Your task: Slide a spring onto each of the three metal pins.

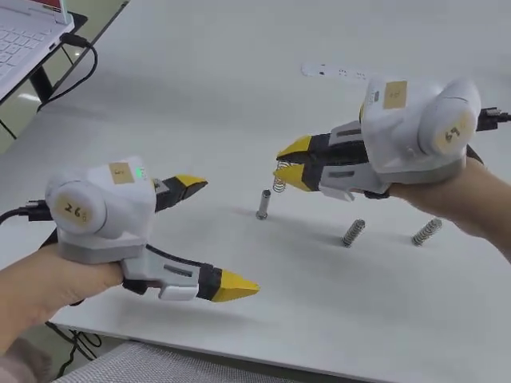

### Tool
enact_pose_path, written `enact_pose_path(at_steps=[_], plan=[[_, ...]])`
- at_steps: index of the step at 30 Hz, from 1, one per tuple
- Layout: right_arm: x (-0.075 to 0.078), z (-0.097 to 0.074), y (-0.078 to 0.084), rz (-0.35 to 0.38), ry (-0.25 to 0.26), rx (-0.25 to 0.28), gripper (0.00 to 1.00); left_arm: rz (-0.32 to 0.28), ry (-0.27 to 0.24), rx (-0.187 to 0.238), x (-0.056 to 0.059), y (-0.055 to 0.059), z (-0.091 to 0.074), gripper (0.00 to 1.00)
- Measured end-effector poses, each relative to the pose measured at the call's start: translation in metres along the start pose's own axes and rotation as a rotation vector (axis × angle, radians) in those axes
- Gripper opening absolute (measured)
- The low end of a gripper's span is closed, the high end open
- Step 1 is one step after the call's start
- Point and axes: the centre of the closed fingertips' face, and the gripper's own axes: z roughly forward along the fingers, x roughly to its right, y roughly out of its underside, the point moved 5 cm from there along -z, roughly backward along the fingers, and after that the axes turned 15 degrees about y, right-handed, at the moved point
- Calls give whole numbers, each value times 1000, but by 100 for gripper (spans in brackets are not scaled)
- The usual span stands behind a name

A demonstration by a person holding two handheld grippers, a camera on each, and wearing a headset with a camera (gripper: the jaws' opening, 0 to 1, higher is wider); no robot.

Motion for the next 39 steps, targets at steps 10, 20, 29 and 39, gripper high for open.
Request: enact_pose_path(at_steps=[10, 20, 29, 39], plan=[[-2, 9, 4, 48, -12, -4, 6, -5, -12, -1, -3, 6, 0, 98], [-4, 12, 7, 57, -16, -6, 6, -9, -23, 9, -4, 5, 0, 98], [-5, 16, 9, 58, -28, -11, 6, -15, -28, 16, -5, 4, -1, 98], [-7, 19, 12, 67, -36, -19, 6, -22, -26, 17, -5, 5, -1, 98]])
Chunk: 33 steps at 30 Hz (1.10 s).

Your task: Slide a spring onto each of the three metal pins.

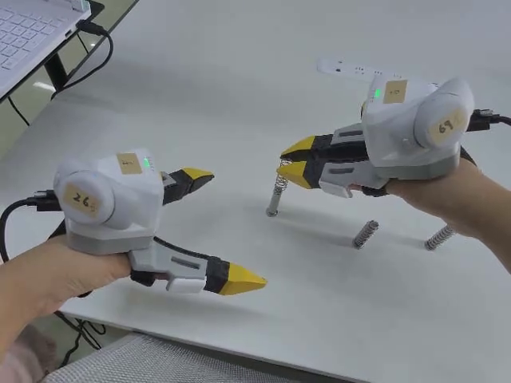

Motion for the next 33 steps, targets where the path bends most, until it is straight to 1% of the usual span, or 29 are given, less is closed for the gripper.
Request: enact_pose_path(at_steps=[11, 19, 23, 24, 33], plan=[[-3, 5, 4, 1, -6, -9, 6, -6, -5, 2, 0, 1, -2, 98], [-4, 9, 9, 19, -12, -17, 6, -12, -12, 1, -1, 2, -3, 98], [-5, 13, 16, 23, -19, -30, 6, -15, -13, 6, -1, 2, -3, 98], [-6, 14, 18, 34, -24, -40, 6, -18, -14, 5, -1, 2, -3, 98], [-12, 18, 32, 36, -40, -74, 6, -28, -17, 8, -2, 4, -3, 98]])
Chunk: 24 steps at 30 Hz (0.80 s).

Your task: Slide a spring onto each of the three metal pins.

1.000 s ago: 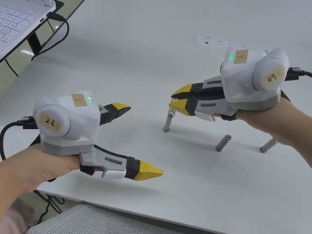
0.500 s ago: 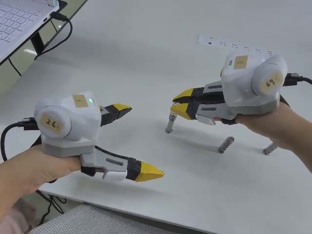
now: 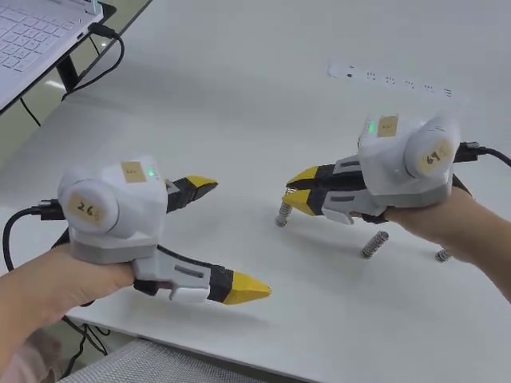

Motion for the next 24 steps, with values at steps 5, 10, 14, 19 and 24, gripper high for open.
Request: enact_pose_path(at_steps=[5, 10, 14, 19, 24], plan=[[-2, 3, 6, -1, -3, -17, 6, -3, -1, -2, 0, 1, 0, 98], [-5, 6, 14, -6, -5, -36, 6, -5, -3, 0, 0, 2, 0, 98], [-6, 8, 17, -12, -5, -44, 6, -6, -2, -2, 1, 3, 0, 98], [-5, 8, 15, 2, -6, -46, 7, -3, 1, -1, 1, 2, 1, 98], [-4, 7, 15, -9, -4, -46, 7, -2, 1, 0, 0, 1, 2, 98]])
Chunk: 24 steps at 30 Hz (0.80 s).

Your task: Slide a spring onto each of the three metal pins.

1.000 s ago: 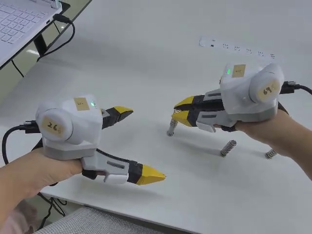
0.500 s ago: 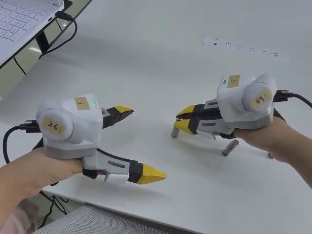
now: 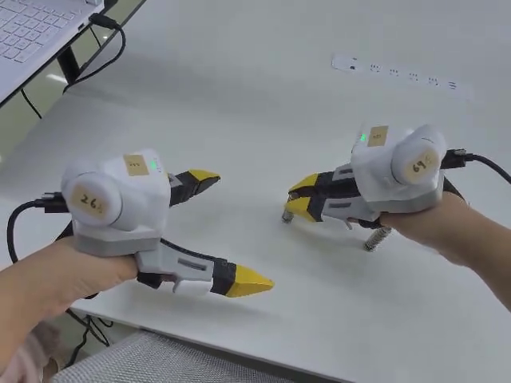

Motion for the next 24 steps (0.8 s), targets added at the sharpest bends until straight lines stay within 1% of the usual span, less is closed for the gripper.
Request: enact_pose_path(at_steps=[7, 10, 17, 22, 24], plan=[[-1, 2, -2, -19, 2, 3, 8, 3, 6, -7, 2, -1, 1, 98], [-1, 2, -3, -16, 3, 6, 8, 5, 10, -10, 3, -2, 2, 98], [-1, 0, -1, -6, -1, 3, 9, 5, -2, -9, 3, -3, 0, 98], [0, 2, -2, 10, 6, 15, 13, 9, -7, -23, 5, -4, -2, 98], [1, 2, -3, 7, 21, 17, 16, 12, -8, -28, 6, -5, -3, 98]])
